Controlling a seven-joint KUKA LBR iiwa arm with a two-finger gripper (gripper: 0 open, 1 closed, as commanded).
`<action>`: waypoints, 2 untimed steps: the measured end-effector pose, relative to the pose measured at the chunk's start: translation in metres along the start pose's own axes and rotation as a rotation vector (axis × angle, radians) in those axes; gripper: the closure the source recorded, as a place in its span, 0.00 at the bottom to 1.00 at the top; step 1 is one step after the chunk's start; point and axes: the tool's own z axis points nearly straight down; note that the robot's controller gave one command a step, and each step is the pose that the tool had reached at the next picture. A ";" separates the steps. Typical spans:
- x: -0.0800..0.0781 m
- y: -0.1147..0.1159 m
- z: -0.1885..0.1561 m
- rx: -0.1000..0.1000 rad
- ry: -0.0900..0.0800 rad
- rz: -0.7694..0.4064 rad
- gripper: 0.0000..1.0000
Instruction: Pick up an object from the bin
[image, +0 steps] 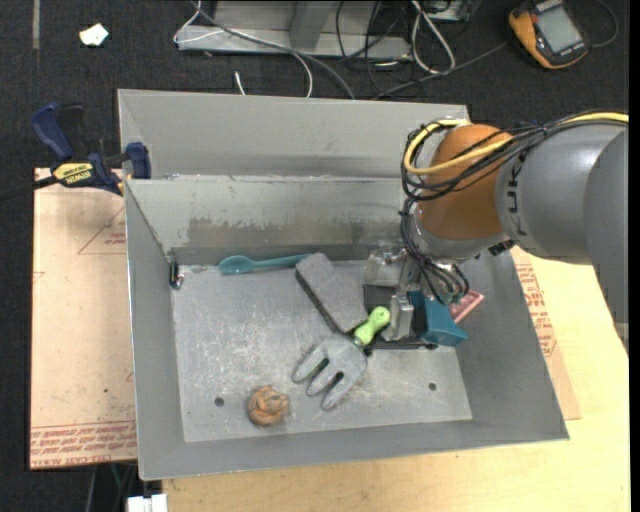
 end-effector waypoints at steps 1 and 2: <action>0.003 -0.013 0.007 0.000 -0.003 -0.013 0.00; 0.029 -0.047 0.012 -0.010 0.036 -0.106 1.00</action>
Offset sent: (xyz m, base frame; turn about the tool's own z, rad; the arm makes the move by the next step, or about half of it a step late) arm -0.0171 -0.0501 -0.0087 -0.1081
